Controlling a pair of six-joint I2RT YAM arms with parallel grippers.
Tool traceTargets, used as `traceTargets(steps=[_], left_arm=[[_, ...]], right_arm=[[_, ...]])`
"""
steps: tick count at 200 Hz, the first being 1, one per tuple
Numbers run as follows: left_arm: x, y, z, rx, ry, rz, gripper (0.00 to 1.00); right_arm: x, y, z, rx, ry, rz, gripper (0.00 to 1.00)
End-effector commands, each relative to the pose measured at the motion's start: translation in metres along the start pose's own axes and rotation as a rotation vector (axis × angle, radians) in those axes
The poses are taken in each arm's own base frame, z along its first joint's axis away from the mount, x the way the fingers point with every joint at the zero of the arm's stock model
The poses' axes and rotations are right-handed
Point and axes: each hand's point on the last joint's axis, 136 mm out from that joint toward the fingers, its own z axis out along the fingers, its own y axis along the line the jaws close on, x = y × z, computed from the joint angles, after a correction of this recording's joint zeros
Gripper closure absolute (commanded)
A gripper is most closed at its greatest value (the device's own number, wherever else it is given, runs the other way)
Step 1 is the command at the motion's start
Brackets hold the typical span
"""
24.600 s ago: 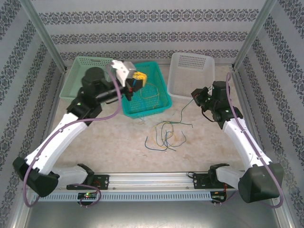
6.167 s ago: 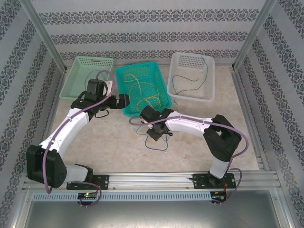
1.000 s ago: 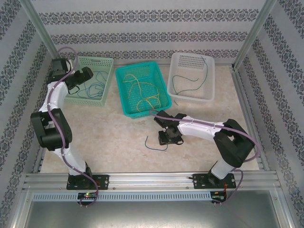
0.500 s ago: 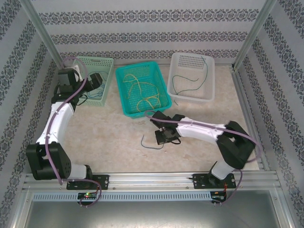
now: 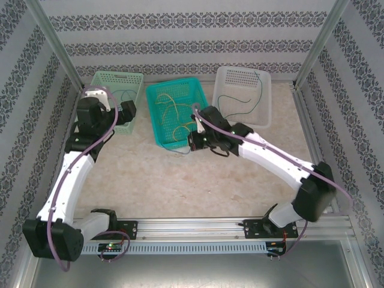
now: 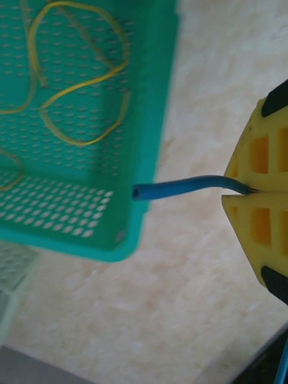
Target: Untangle the cables
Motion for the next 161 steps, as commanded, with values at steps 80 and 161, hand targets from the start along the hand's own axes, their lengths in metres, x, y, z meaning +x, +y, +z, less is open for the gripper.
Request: traceTargets(steps=[80,161], left_arm=[[0.011,-0.028,-0.002,0.186,0.028,-0.159,0.00],[0.033,-0.047,0.031,0.322,0.146,-0.292,0.06]], right_arm=[[-0.104,0.047,0.072,-0.104,-0.069,-0.006,1.00],[-0.122,0.065,0.085,-0.201,-0.127,0.065,1.00]])
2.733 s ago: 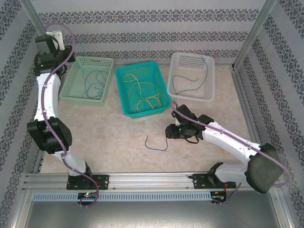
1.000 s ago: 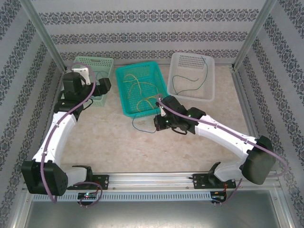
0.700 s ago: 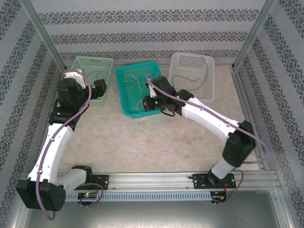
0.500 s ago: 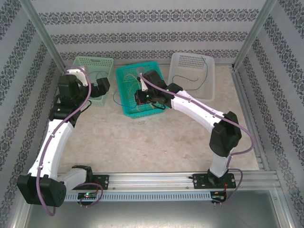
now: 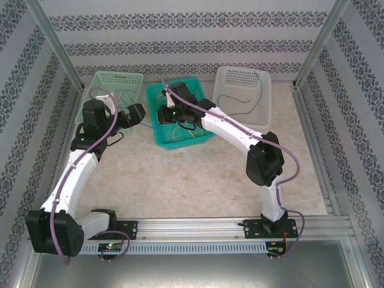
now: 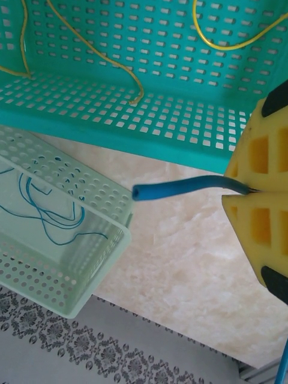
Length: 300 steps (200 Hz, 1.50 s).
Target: Untangle the cables
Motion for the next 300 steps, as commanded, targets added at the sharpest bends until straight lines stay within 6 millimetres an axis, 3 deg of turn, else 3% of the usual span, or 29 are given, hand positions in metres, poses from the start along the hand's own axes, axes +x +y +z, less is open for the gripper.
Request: traceTargets(steps=[1,34,50,60,79,98,112,121,129,135,139,174,196,238,261,300], left_arm=[[-0.007,-0.008,0.009,0.068,-0.009,-0.049,0.06],[-0.004,-0.005,0.015,0.061,0.020,-0.074,0.12],[-0.004,-0.007,0.017,0.077,0.019,-0.070,0.21],[-0.005,-0.009,0.018,0.088,0.019,-0.066,0.32],[-0.010,-0.010,0.020,0.086,0.012,-0.058,0.65],[-0.014,-0.008,0.024,0.076,0.013,-0.043,0.86],[-0.019,-0.003,0.028,0.055,0.012,-0.032,1.00],[-0.025,0.004,0.029,0.027,0.000,-0.025,1.00],[-0.033,0.013,0.029,-0.001,-0.019,-0.021,1.00],[-0.042,0.021,0.028,-0.023,-0.037,-0.020,1.00],[-0.046,0.024,0.028,-0.034,-0.046,-0.019,1.00],[-0.108,0.061,0.011,-0.144,-0.182,-0.002,1.00],[-0.125,0.091,0.018,-0.262,-0.179,0.039,1.00],[-0.113,0.156,0.060,-0.385,-0.046,0.022,1.00],[-0.104,0.188,0.073,-0.454,-0.008,-0.013,1.00],[-0.098,0.198,0.075,-0.453,-0.019,-0.027,1.00]], right_arm=[[-0.024,0.016,-0.007,-0.062,-0.070,0.023,1.00],[-0.030,0.020,-0.008,-0.087,-0.096,0.042,1.00],[-0.030,0.025,-0.007,-0.113,-0.100,0.046,1.00],[-0.031,0.028,-0.007,-0.122,-0.103,0.046,1.00],[-0.030,0.031,-0.005,-0.128,-0.100,0.042,1.00],[-0.030,0.031,-0.006,-0.132,-0.102,0.044,1.00],[-0.030,0.033,-0.007,-0.146,-0.102,0.039,0.89],[-0.030,0.032,-0.009,-0.142,-0.101,0.033,0.76],[-0.030,0.029,-0.012,-0.127,-0.105,0.025,0.44],[-0.030,0.024,-0.014,-0.111,-0.109,0.016,0.09],[-0.029,0.022,-0.017,-0.099,-0.112,0.011,0.02],[-0.022,-0.008,-0.042,-0.026,-0.148,0.015,0.02],[-0.002,-0.030,-0.050,0.032,-0.110,0.018,0.02],[0.044,-0.081,-0.075,0.181,-0.079,0.048,0.02],[0.062,-0.105,-0.095,0.240,-0.089,0.092,0.02],[0.084,-0.133,-0.119,0.291,-0.116,0.160,0.02]])
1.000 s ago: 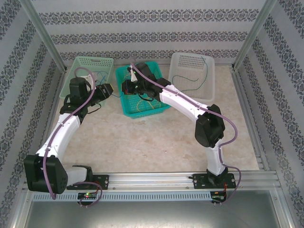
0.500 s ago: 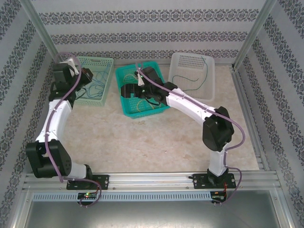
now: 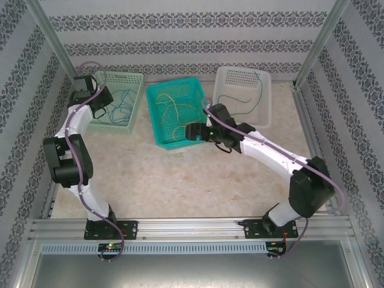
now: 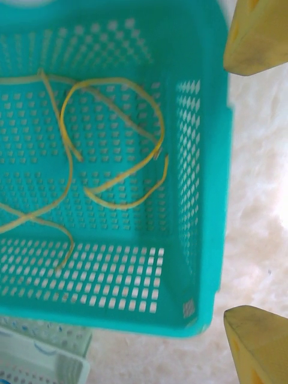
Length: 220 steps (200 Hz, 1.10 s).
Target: Untangle the cables
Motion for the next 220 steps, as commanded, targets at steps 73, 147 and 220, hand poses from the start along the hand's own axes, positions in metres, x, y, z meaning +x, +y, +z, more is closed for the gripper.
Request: traceTargets(steps=[73,147,220], left_arm=[[-0.004,-0.027,-0.026,0.172,-0.088,-0.006,1.00],[0.028,-0.148,-0.114,0.546,-0.209,0.132,1.00],[0.055,-0.180,-0.165,0.681,-0.204,0.113,1.00]], right_arm=[[-0.012,0.001,-0.007,-0.038,-0.068,0.044,0.02],[-0.061,0.135,0.009,-0.418,-0.186,0.039,0.02],[-0.093,0.175,0.040,-0.511,-0.301,0.092,0.02]])
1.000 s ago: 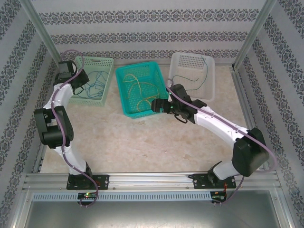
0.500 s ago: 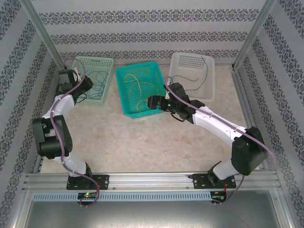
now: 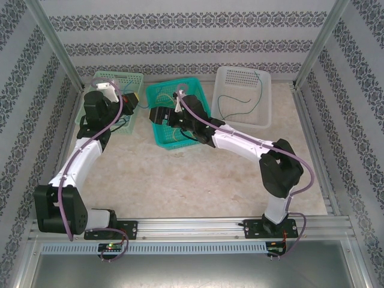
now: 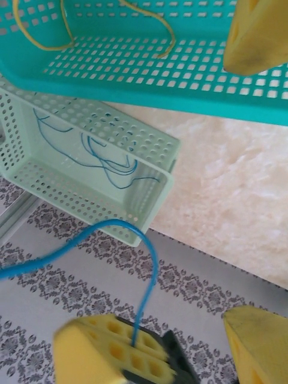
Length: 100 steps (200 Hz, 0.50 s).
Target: Untangle the cables
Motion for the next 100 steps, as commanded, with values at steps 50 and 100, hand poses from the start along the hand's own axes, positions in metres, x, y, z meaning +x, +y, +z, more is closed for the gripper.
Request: traceTargets(steps=[50,100], left_arm=[[0.008,-0.036,-0.023,0.123,-0.012,-0.041,1.00],[0.012,-0.039,-0.031,0.117,-0.011,-0.021,1.00]], right_arm=[[-0.045,0.030,0.017,-0.134,-0.179,0.041,0.02],[-0.063,0.038,0.030,-0.221,-0.215,0.136,0.36]])
